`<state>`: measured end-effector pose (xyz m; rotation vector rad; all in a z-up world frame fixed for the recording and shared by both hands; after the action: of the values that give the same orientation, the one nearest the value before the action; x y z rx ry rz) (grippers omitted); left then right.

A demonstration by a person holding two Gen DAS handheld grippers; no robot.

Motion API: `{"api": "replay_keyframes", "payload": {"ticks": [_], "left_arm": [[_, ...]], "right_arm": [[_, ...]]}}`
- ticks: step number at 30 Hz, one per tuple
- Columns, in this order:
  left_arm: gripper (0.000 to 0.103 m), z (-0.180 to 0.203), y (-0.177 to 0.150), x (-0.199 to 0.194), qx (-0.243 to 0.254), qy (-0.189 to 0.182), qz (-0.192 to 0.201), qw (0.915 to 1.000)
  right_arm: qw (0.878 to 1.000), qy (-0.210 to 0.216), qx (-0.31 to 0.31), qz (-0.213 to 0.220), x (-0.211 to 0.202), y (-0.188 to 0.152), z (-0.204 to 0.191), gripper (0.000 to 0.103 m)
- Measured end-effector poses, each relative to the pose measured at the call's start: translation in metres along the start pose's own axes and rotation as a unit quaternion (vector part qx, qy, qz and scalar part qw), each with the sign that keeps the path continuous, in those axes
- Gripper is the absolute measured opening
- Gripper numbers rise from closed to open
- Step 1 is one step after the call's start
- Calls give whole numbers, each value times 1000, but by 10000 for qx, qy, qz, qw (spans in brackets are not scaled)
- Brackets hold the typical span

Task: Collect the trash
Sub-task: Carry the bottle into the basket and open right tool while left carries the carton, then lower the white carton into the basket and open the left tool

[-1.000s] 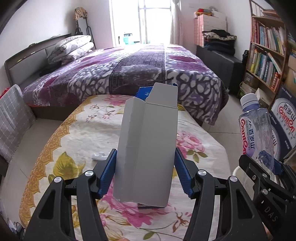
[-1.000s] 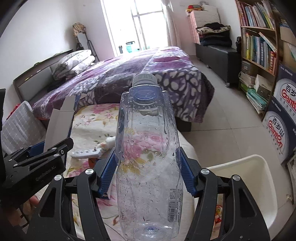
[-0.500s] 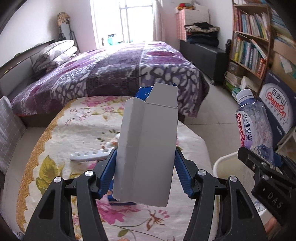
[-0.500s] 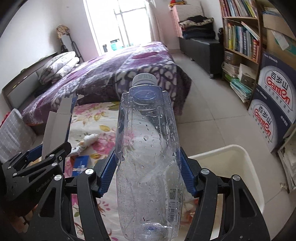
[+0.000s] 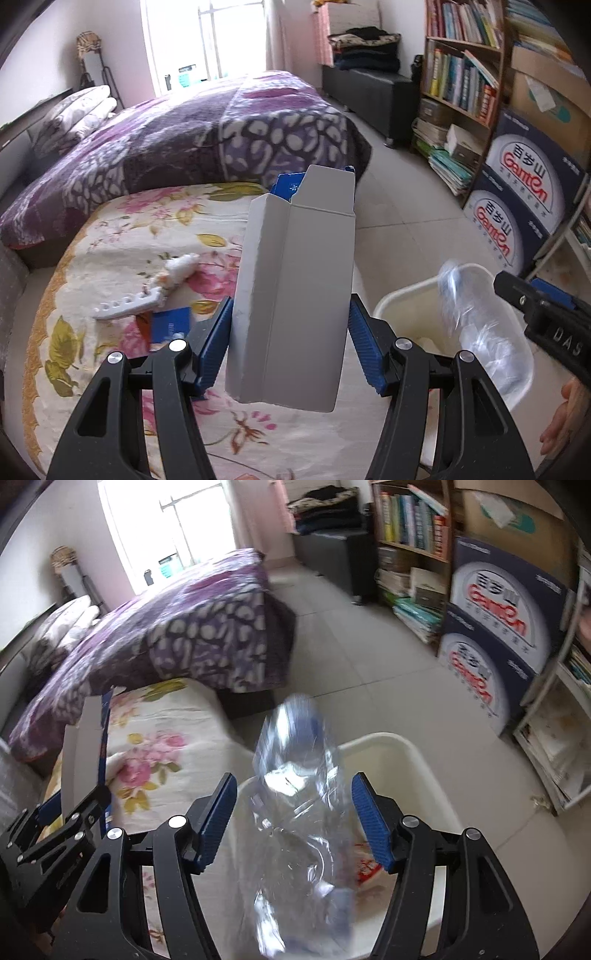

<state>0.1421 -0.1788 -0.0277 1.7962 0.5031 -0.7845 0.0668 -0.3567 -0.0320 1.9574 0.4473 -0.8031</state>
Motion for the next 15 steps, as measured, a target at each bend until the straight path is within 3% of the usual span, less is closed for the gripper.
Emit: {"api": "replay_keyframes", "payload": {"ticks": [15], "left_arm": [[58,72,-10,1,433,-692,-252,9963]], "right_arm": [[9978,-471,429,157,-29,2,68,82]]}}
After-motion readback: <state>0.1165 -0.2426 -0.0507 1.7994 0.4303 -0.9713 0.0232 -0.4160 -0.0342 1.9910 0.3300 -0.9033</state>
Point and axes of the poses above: each gripper's, at about its wrist camera, not at the fingertips, and x roughly the way its jaws point, z to its right, y to its top, the point moved 3 cm from there along x, roughly the way its jaws point, and after that the axes turned 14 degrees about y, right-handed, at the moved point
